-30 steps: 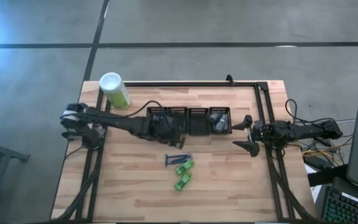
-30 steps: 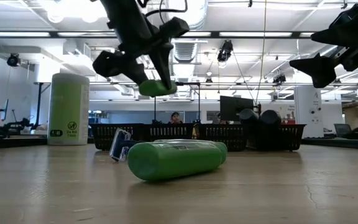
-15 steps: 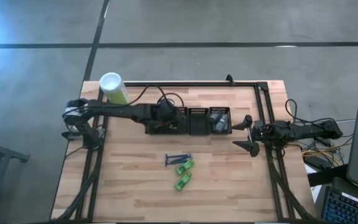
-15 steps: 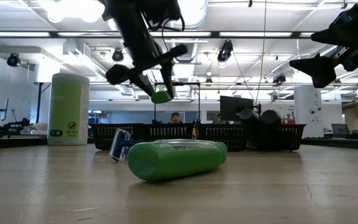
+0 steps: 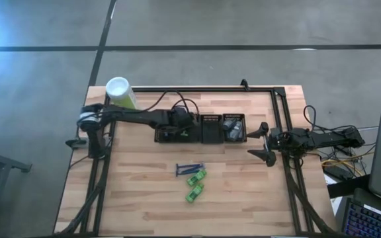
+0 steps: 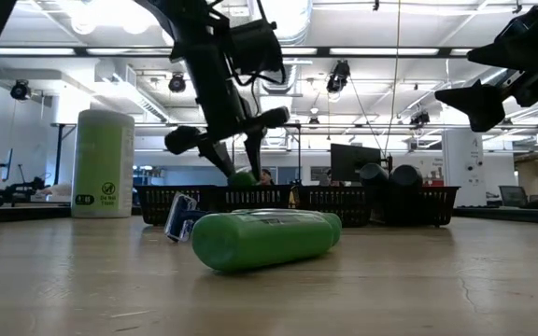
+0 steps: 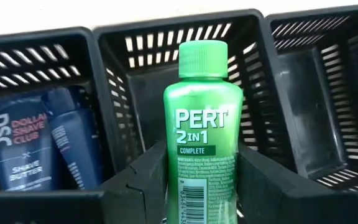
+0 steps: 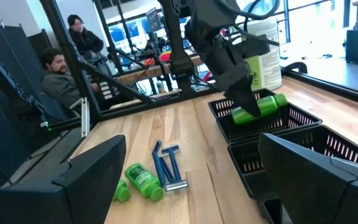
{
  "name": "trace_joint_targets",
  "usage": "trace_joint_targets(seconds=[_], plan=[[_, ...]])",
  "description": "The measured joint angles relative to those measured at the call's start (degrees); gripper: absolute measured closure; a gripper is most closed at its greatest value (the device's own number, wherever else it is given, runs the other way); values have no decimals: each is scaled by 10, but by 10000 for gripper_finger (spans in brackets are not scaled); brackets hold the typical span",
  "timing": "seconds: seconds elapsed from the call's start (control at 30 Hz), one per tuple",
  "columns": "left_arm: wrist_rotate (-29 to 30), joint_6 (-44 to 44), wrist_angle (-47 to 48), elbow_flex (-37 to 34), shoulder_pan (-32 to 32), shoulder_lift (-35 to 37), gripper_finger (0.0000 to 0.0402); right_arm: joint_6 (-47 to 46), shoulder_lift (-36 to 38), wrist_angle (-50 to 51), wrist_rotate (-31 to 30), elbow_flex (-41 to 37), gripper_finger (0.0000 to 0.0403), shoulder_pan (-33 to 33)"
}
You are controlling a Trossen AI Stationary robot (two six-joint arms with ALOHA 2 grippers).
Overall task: Pick & Place Travel size toiletries
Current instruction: Put the green shampoo into the middle left black bin, then put the blue razor into the middle right black bin
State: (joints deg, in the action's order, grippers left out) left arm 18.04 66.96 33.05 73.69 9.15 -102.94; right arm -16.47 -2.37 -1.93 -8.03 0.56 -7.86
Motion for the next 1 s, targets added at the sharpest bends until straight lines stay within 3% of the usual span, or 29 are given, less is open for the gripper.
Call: trace_joint_targets(seconds=[0.3,0.73,1.0], plan=[[12,-9,-9,0,2,-15,229,0,0,0,0,0,39,0],[-3,-7,-7,6,-1,-4,159,0,0,0,0,0,39,0],[-9,-120,-10,33,-49,48,156,6,0,-2,0,0,39,0]])
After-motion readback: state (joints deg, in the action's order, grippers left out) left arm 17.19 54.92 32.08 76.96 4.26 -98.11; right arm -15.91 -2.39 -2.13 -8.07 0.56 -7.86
